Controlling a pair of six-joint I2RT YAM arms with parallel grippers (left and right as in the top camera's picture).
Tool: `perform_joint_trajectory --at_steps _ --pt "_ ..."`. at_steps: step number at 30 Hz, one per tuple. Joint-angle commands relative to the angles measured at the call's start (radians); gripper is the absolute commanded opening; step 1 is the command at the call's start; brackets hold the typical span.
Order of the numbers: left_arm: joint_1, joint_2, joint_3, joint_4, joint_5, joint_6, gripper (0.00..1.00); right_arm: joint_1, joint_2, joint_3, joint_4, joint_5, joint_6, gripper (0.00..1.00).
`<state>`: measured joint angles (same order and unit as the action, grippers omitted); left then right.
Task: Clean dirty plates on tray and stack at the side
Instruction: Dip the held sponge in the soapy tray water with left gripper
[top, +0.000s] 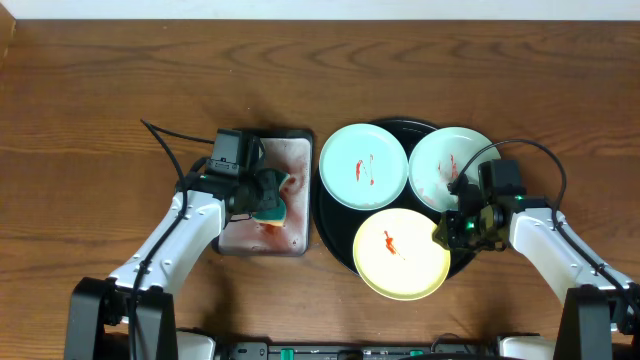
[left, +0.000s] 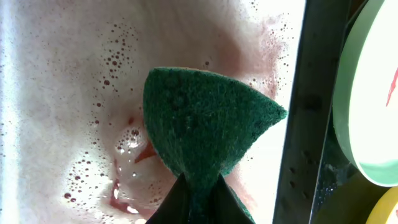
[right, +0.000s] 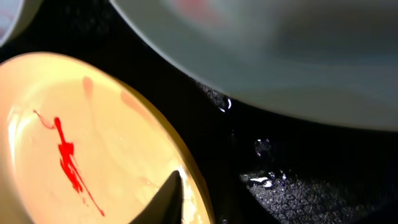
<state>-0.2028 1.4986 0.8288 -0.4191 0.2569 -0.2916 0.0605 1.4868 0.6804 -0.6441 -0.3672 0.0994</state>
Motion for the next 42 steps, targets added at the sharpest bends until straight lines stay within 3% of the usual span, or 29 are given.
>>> perform_joint_trajectory --at_steps 1,7,15,29,39,42 --pt "0.005 0.000 -0.008 0.002 0.005 -0.002 0.08 0.007 0.006 0.018 0.006 -0.006 0.001 0.15" --pt "0.005 -0.001 -0.008 0.035 0.005 -0.002 0.07 0.007 0.006 0.018 0.037 -0.003 0.000 0.01" --pt "0.005 -0.061 -0.008 0.165 -0.018 -0.003 0.07 0.007 0.006 0.018 0.117 0.030 0.000 0.01" --pt "0.006 -0.355 -0.008 0.250 -0.071 -0.045 0.07 0.007 0.006 0.018 0.117 0.030 0.000 0.01" --pt "0.041 -0.371 -0.008 0.250 -0.082 -0.398 0.07 0.007 0.006 0.018 0.110 0.030 0.000 0.01" --pt "0.064 -0.371 -0.008 0.250 -0.024 -0.438 0.07 0.007 0.006 0.018 0.110 0.030 0.000 0.01"
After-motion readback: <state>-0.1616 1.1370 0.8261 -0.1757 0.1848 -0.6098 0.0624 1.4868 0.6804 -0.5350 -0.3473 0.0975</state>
